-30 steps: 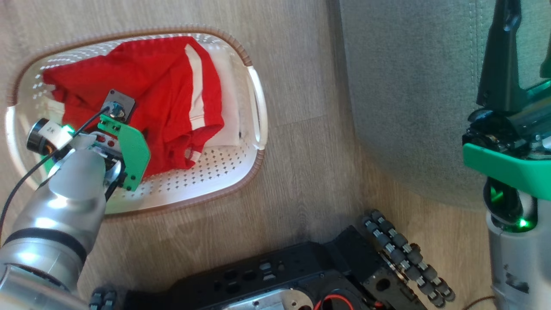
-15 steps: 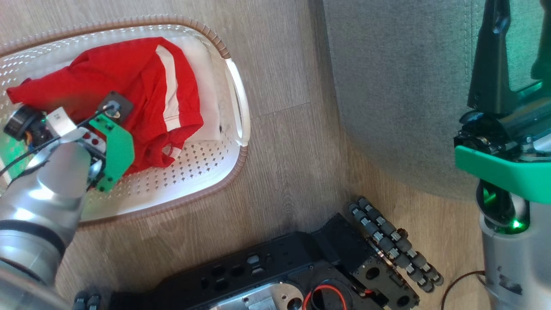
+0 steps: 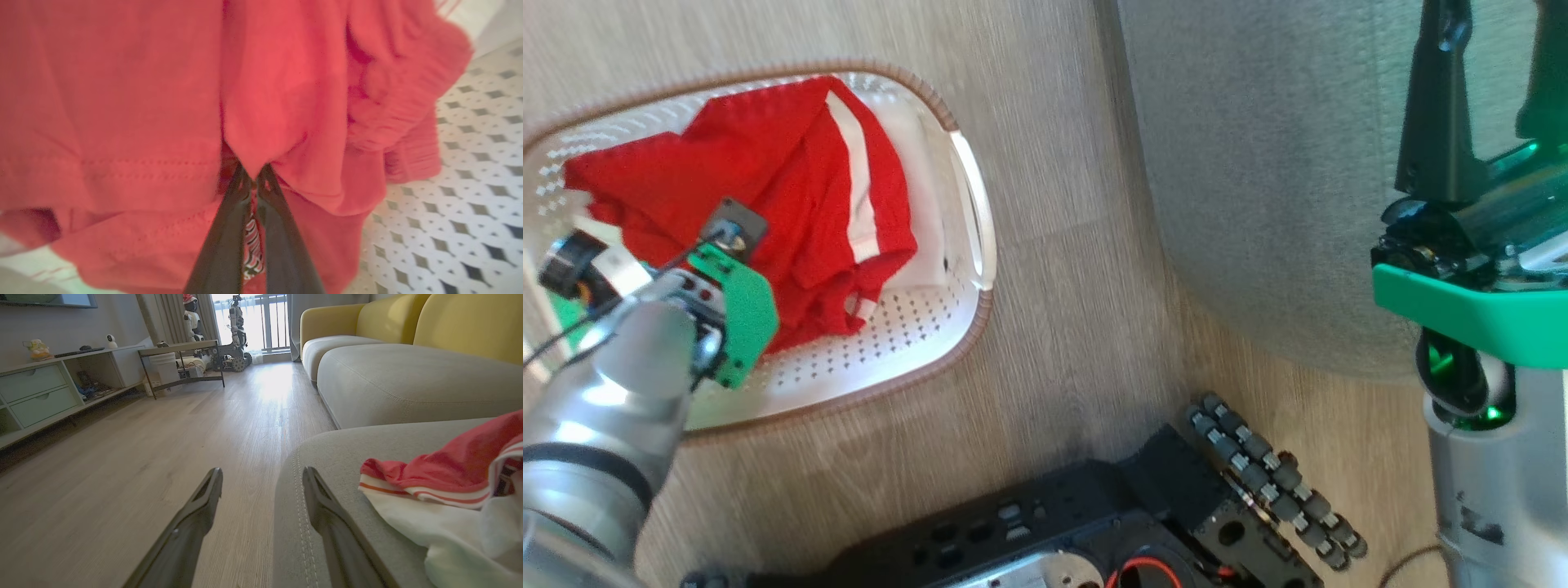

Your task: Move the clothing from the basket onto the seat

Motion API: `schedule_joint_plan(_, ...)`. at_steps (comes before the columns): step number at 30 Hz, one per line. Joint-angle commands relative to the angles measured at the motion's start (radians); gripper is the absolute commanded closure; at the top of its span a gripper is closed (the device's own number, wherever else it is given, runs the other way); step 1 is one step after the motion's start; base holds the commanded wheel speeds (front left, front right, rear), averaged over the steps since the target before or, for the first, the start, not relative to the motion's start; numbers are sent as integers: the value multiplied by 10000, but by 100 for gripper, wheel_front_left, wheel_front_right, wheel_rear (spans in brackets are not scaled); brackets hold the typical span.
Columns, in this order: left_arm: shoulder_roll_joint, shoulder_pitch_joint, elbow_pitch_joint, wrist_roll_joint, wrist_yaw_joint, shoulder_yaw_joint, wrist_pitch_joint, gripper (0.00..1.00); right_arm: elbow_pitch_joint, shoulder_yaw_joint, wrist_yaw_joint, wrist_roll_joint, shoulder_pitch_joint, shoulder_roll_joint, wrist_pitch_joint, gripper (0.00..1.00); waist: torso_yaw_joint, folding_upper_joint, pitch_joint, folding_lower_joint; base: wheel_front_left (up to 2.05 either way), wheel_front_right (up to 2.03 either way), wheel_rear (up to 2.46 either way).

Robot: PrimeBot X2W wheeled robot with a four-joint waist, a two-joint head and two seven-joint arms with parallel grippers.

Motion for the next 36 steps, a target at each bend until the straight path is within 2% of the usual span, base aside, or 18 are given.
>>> schedule_joint_plan(1, 54, 403, -69, -125, 13, 43, -250, 100, -233, 81, -2, -15, 242, 72, -58, 0, 112, 0, -436, -1, 0, 0, 0)
schedule_joint_plan(10, -667, 1165, -274, -1079, 13, -162, -1382, 100, 521, -9, -2, 19, 547, -221, -58, 0, 709, 0, -2500, -1, 0, 0, 0)
schedule_joint_plan(20, -1039, 2242, -865, -2319, 12, -116, -2450, 100, 1430, 171, -2, 318, 1157, -588, -58, 0, 1203, 0, -4913, -1, 0, 0, 0)
schedule_joint_plan(28, -1018, 2812, -2208, -2907, 27, 603, -2566, 100, 1932, 131, -2, 575, 1923, -826, -54, 0, 1735, 0, -6538, -1, 0, 0, 0)
schedule_joint_plan(36, -686, 3646, -4414, -2596, 447, 1646, -2569, 100, 2079, 145, -2, 793, 2579, -969, 46, 0, 2152, 0, -7676, -1, 0, 0, 0)
